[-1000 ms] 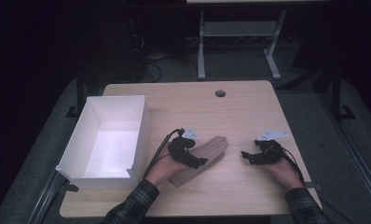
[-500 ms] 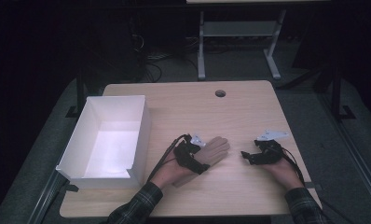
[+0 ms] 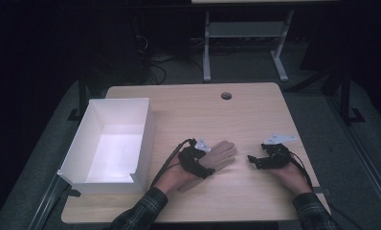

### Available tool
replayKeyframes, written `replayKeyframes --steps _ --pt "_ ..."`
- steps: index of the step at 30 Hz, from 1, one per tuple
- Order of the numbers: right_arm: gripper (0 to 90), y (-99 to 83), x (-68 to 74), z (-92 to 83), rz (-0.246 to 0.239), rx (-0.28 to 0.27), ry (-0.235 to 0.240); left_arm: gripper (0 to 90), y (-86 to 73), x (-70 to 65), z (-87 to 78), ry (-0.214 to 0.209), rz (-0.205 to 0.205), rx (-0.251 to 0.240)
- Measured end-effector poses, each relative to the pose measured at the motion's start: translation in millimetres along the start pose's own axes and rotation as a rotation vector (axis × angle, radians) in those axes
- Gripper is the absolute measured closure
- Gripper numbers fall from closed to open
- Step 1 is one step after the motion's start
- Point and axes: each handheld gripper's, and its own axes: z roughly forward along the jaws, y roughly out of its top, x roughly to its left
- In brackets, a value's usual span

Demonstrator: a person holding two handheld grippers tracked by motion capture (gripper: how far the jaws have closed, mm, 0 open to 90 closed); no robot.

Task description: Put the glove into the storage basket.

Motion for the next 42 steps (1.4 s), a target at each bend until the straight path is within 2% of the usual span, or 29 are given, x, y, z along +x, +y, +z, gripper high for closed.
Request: replayKeyframes --steps 2,4,6,8,11,12,19,25,34,36,42 --pt "21.0 0.0 0.0 0.0 0.000 0.000 0.000 42.6 0.6 -1.0 -1.4 -0.020 -0.001 0.005" --pt "21.0 0.1 0.0 0.1 0.000 -0.001 -0.001 56.5 1.1 -1.7 -2.1 -0.066 -0.014 0.003" --pt "21.0 0.2 0.2 0.2 0.001 0.000 0.000 63.1 1.6 -1.6 -2.0 -0.077 -0.025 0.003" --pt "21.0 0.2 0.2 0.2 0.001 -0.001 0.000 65.2 2.0 1.2 -2.5 -0.098 -0.046 0.009" --pt "21.0 0.3 0.2 0.2 0.000 -0.001 0.000 66.5 1.9 5.7 -3.1 -0.125 -0.084 0.003" --pt "21.0 0.2 0.1 0.2 0.000 -0.001 0.000 66.6 2.1 6.7 -3.6 -0.129 -0.084 0.004" --pt "21.0 0.3 0.2 0.3 0.001 -0.001 0.000 66.9 9.7 6.5 -13.7 -0.125 -0.110 -0.006" --pt "20.9 0.2 0.3 0.2 0.001 0.000 0.000 66.9 17.9 5.9 -30.8 -0.110 -0.106 -0.018" --pt "19.4 0.1 0.8 0.4 0.003 0.000 -0.002 66.9 36.4 4.8 -58.9 -0.091 -0.143 -0.043" --pt "18.1 0.2 0.8 0.6 0.003 0.001 -0.002 66.8 42.5 4.9 -69.7 -0.089 -0.146 -0.054" --pt "17.0 0.2 0.4 0.7 -0.003 0.005 -0.005 66.8 50.4 5.1 -86.9 -0.076 -0.133 -0.061"
